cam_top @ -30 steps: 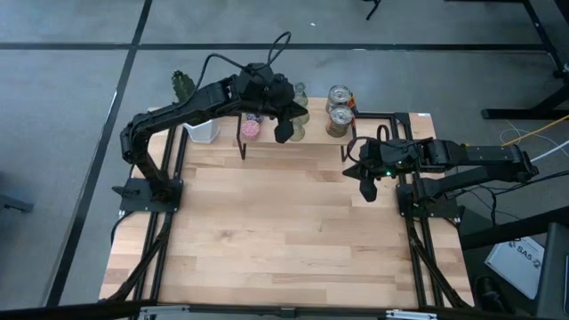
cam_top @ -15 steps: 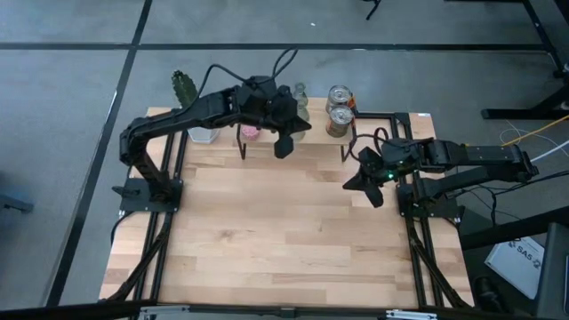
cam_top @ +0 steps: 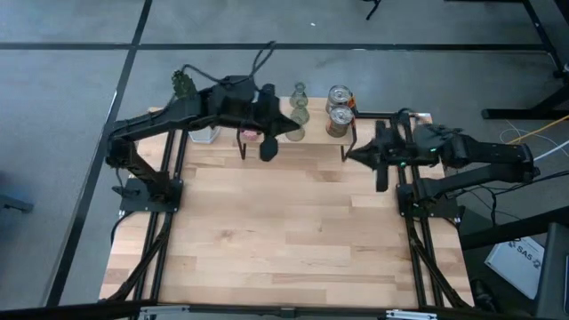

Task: Pick & Place candle stick holders
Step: Return to Home Position

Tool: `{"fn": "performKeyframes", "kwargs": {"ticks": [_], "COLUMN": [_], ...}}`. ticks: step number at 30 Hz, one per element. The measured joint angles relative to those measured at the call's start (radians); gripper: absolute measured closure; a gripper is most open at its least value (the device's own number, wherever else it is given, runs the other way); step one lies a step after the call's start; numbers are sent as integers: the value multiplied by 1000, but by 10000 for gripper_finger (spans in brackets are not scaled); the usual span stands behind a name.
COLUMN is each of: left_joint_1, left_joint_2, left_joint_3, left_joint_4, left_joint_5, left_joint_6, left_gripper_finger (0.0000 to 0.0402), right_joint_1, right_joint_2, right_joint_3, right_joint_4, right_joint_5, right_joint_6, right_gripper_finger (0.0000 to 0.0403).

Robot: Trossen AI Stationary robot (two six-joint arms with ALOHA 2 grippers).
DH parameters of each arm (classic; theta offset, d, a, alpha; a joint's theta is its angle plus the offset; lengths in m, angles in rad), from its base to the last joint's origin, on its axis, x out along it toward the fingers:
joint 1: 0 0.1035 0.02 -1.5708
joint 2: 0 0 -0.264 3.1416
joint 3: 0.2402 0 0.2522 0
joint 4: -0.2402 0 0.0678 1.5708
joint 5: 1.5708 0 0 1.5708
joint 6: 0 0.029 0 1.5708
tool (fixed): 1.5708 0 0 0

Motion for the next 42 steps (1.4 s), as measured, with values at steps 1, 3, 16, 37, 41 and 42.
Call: {"fn": "performKeyframes", "kwargs": {"ticks": [1,3,16,37,41,42], "left_joint_1": [-10,-33,-188,-169,-138,-127], "left_joint_2": [-17,-52,-217,-598,-701,-724], "left_joint_3": [0,0,0,-744,-857,-890], "left_joint_4": [-8,-7,-14,458,461,468], "left_joint_5": [-9,-45,-520,-503,-485,-483], "left_joint_6": [-6,-28,-46,-153,-158,-167], "left_gripper_finger": [400,400,400,400,400,400], "right_joint_1": [0,0,-19,-55,-56,-56], "right_joint_2": [-11,-32,-103,-279,-362,-378], "right_joint_3": [11,30,82,-61,-131,-148], "right_joint_4": [4,2,-32,-167,-170,-171], "right_joint_5": [14,49,222,133,173,186], "right_joint_6": [-17,-45,-210,-156,-180,-184], "right_gripper_finger": [398,398,399,402,403,403]}}
